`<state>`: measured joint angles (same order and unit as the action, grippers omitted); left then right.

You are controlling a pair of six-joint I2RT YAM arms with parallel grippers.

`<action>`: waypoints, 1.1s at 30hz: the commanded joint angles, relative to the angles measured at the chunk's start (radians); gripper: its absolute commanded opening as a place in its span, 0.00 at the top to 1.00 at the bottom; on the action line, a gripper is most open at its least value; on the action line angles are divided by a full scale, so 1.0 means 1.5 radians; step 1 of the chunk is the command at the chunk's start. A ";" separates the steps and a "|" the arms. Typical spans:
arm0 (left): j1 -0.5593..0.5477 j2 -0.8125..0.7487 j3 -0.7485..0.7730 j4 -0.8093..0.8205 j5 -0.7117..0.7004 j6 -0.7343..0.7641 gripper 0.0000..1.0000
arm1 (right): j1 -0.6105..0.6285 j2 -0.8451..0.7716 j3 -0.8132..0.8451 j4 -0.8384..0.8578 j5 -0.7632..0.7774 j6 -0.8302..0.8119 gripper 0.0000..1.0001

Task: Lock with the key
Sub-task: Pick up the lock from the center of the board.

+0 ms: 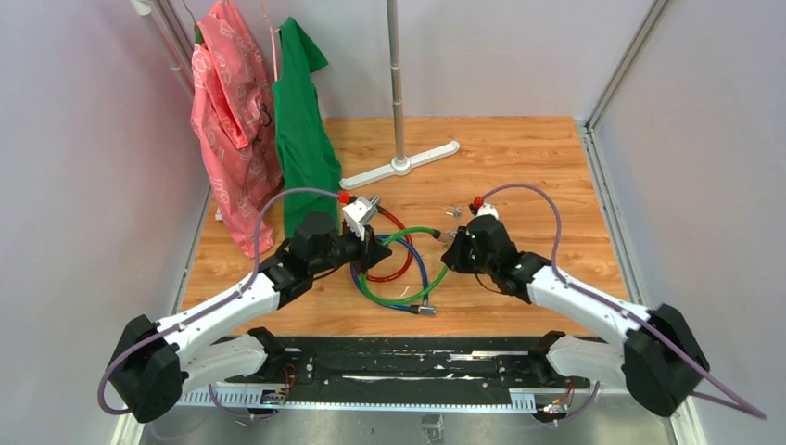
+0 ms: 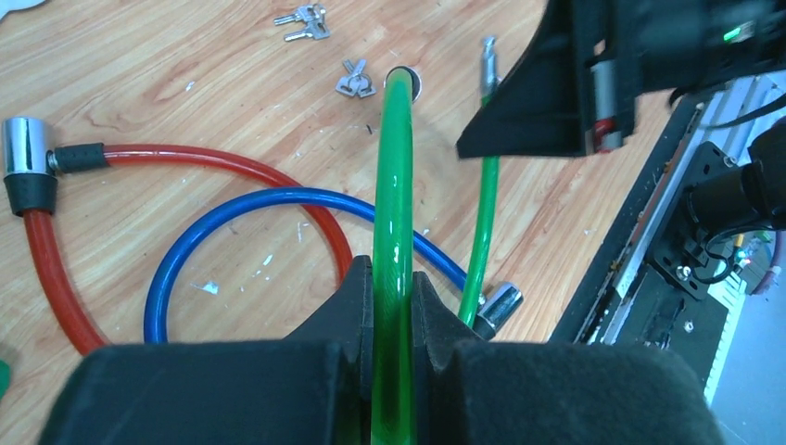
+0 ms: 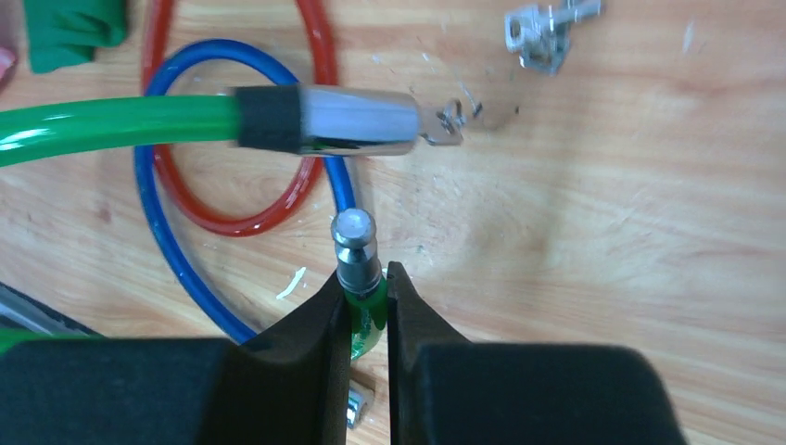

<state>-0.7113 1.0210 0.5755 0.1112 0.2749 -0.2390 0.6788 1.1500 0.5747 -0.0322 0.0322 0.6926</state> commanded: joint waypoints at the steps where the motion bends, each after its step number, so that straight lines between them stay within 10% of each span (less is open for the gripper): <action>1: 0.025 -0.007 -0.001 0.003 0.068 0.029 1.00 | 0.007 -0.102 0.076 -0.079 -0.011 -0.181 1.00; 7: 0.035 0.020 0.003 -0.054 0.191 0.120 0.88 | 0.007 -0.173 0.152 -0.200 -0.042 -0.320 1.00; 14: 0.040 0.038 -0.020 -0.119 -0.023 0.083 0.76 | 0.006 -0.193 0.224 -0.304 0.010 -0.414 1.00; 21: 0.040 0.068 -0.042 -0.145 -0.013 0.058 0.49 | 0.007 -0.145 0.143 -0.233 -0.139 -0.351 1.00; 33: 0.077 0.091 -0.025 -0.078 -0.036 -0.048 0.45 | 0.007 -0.129 0.153 -0.295 -0.144 -0.448 1.00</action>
<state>-0.6262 1.1561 0.5106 -0.0708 0.2501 -0.2657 0.6807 0.9752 0.7624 -0.4328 -0.1463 0.0772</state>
